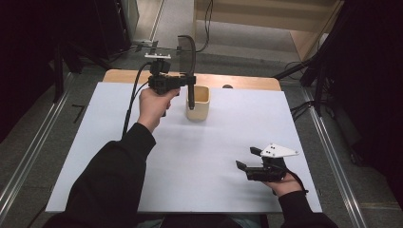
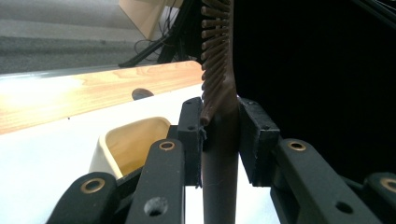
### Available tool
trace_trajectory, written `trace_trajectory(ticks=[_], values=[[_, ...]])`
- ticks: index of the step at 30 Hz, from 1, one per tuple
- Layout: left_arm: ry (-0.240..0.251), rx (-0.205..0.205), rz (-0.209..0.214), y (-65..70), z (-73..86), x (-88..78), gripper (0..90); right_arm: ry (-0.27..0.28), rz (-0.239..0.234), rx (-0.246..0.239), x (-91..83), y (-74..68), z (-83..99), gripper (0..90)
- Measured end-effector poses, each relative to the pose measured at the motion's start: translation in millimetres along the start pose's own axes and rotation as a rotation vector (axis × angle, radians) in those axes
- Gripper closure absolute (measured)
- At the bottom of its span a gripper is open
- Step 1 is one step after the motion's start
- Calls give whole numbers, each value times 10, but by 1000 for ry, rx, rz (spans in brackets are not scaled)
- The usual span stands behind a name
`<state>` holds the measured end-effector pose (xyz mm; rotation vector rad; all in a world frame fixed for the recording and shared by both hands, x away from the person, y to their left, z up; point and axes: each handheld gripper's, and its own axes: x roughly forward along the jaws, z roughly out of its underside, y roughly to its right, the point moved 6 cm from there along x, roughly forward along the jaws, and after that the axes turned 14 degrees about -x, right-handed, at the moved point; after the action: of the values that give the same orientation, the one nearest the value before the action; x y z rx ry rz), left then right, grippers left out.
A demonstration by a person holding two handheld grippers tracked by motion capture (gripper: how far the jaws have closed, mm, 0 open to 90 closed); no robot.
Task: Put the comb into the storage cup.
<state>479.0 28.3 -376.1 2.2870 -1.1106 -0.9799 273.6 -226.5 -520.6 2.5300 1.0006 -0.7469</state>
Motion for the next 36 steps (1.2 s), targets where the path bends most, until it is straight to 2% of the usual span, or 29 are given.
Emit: trace_trajectory(ticks=[7, 15, 26, 31, 36], values=[[12, 1, 3, -14, -93, 56, 729, 0, -4, 3, 0, -5, -3, 201], [23, 9, -16, -31, -190, 129, 729, 0, -3, 2, -6, 2, -7, 201], [43, 31, -47, -79, -272, 214, 729, 4, -5, -2, -5, 6, -12, 201], [46, 41, -54, -75, -289, 272, 729, 11, -5, 3, -14, 4, -22, 201], [50, 43, -54, -130, -286, 326, 729, 10, -6, -2, -11, 6, -21, 201]])
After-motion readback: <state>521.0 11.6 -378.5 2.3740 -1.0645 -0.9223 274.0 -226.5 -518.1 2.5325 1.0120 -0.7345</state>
